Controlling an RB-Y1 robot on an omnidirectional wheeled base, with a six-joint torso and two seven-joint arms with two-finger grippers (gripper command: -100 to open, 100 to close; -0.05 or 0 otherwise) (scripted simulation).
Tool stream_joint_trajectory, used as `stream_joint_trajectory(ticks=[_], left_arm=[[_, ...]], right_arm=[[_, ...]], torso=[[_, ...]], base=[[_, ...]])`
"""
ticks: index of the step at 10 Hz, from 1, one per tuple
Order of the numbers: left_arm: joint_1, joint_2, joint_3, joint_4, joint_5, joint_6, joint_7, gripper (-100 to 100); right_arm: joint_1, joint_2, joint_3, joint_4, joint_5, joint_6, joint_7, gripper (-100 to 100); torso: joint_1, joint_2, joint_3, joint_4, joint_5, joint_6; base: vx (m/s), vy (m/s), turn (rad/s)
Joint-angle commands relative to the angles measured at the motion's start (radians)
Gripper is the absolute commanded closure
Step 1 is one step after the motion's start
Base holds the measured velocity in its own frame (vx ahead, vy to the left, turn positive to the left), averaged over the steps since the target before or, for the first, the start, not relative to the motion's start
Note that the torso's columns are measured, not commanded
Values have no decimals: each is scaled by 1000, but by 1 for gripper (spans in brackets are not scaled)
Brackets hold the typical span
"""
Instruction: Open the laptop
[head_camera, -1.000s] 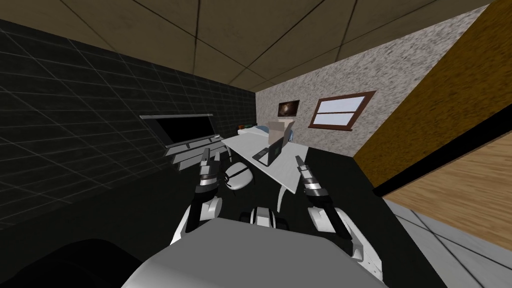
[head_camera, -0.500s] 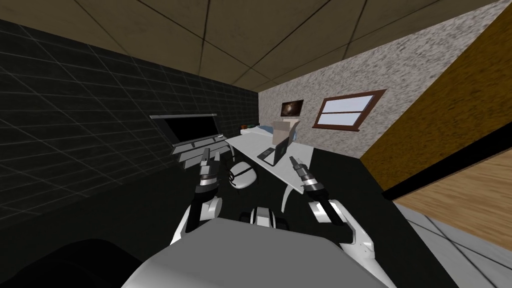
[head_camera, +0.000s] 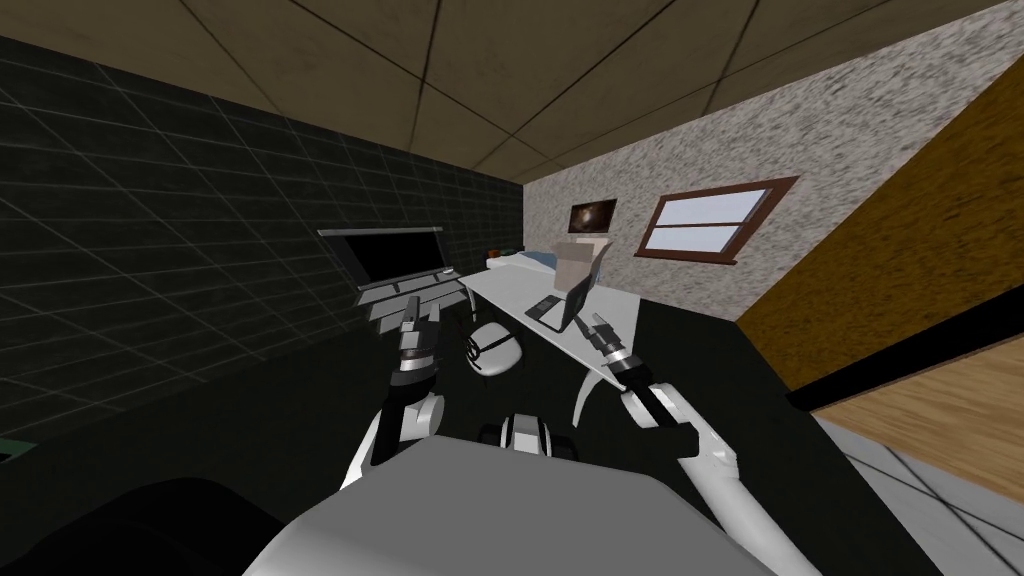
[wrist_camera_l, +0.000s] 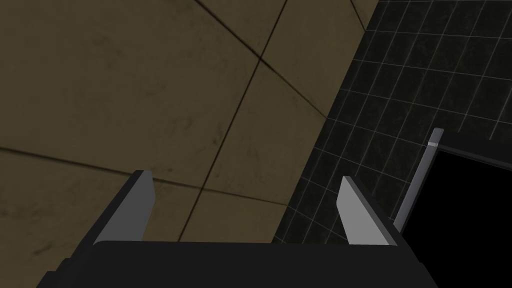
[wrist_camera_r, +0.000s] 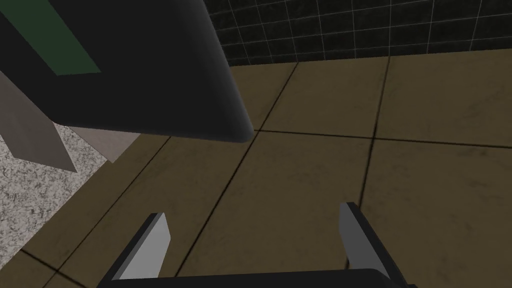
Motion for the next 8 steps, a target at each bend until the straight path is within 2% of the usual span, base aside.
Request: stream_joint_trajectory(ticks=[1, 4, 5, 7, 8], left_arm=[[0, 0, 0, 0, 0, 0, 0, 0], [0, 0, 0, 0, 0, 0, 0, 0], [0, 0, 0, 0, 0, 0, 0, 0], [0, 0, 0, 0, 0, 0, 0, 0], [0, 0, 0, 0, 0, 0, 0, 0]], right_arm=[[-38, -38, -2, 47, 61, 7, 41, -100], [-111, -113, -7, 147, 153, 9, 113, -100], [-111, -113, -7, 149, 157, 9, 113, -100], [-159, -166, -11, 210, 220, 11, 160, -100], [-159, -166, -11, 218, 220, 11, 160, -100]], torso=[[-1, 0, 0, 0, 0, 0], [2, 0, 0, 0, 1, 0], [3, 0, 0, 0, 1, 0], [-1, 0, 0, 0, 0, 0], [1, 0, 0, 0, 0, 0]], base=[[-20, 71, 34], [-15, 99, 61], [-6, 95, 11], [-4, 89, 48], [-12, 70, 16]])
